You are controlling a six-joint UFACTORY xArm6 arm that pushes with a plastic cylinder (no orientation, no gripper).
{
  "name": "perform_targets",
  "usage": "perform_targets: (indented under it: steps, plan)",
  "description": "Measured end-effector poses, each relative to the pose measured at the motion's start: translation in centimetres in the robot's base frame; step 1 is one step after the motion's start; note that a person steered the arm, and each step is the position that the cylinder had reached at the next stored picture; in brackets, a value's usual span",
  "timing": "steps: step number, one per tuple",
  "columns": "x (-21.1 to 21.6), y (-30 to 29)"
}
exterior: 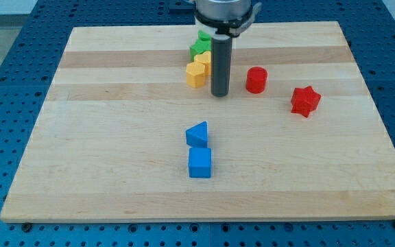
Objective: Push the red circle to the top left of the red star
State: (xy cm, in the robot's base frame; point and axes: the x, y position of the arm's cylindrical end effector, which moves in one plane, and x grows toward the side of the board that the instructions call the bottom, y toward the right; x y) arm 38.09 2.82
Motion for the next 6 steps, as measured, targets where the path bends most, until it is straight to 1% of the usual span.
perform_targets:
  steps: [1,2,4,6]
  plan:
    - [-3.7,2.5]
    - [-3.9,3.1]
    - [-2.3,6.0]
    - [-2.0,9.4]
